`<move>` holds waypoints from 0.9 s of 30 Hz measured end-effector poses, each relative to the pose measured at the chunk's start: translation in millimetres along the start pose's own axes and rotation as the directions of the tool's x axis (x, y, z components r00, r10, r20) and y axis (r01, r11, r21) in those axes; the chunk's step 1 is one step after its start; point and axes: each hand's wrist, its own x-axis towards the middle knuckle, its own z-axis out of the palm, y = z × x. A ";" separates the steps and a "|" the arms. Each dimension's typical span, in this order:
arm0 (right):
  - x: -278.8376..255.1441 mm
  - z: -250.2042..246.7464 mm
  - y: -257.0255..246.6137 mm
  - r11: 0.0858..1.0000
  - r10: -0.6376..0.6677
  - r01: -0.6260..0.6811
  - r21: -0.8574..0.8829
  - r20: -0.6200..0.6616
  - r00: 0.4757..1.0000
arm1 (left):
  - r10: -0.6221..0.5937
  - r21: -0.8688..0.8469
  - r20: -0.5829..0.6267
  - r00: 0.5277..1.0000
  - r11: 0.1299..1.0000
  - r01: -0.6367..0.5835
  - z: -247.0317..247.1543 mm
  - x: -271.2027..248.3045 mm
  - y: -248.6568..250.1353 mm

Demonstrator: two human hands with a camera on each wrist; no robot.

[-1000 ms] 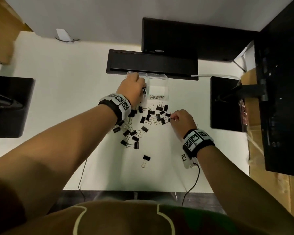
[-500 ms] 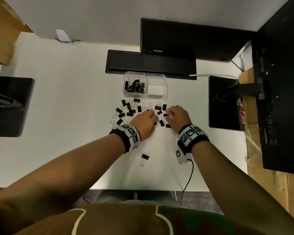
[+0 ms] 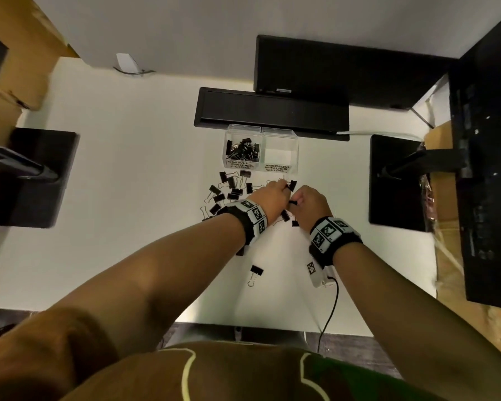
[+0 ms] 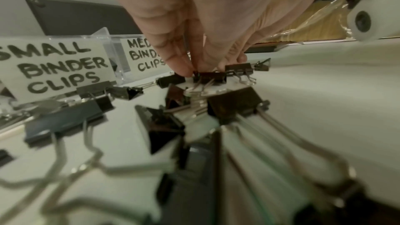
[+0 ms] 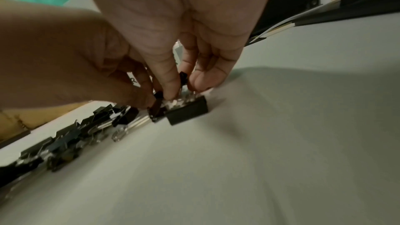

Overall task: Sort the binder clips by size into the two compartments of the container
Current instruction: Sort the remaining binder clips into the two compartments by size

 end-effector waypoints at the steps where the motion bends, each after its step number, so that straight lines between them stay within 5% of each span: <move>1: 0.4 -1.0 -0.1 0.999 0.021 -0.021 0.045 -0.004 1.000 | -0.018 0.009 0.005 1.000 1.000 0.018 -1.0 -1.3 0.3; 8: 15.4 -17.6 -1.7 0.903 0.164 -0.157 0.400 0.016 0.986 | -0.076 -0.085 -0.073 0.994 0.994 0.069 6.4 -16.3 -5.8; 12: 16.8 -23.8 -13.1 0.731 0.255 -0.300 0.613 0.162 0.953 | -0.196 -0.391 -0.193 0.961 0.914 0.108 6.7 -40.7 -10.0; 16: 5.2 -6.9 -30.7 0.948 0.068 -0.119 0.296 0.174 0.982 | -0.489 -0.650 -0.124 0.863 0.697 0.302 0.9 -68.1 -31.7; 20: -14.7 24.8 -54.7 0.992 -0.112 0.092 0.081 0.291 0.950 | -0.628 -0.656 -0.079 0.774 0.618 0.435 -4.5 -90.0 -74.7; 23: -24.5 42.8 -66.8 0.974 -0.188 0.221 -0.046 0.371 0.909 | -0.647 -0.584 -0.055 0.760 0.638 0.501 -4.3 -104.6 -99.5; 27: -24.3 41.9 -64.8 0.964 -0.202 0.249 -0.096 0.350 0.915 | -0.589 -0.532 0.043 0.807 0.670 0.517 6.8 -118.9 -110.4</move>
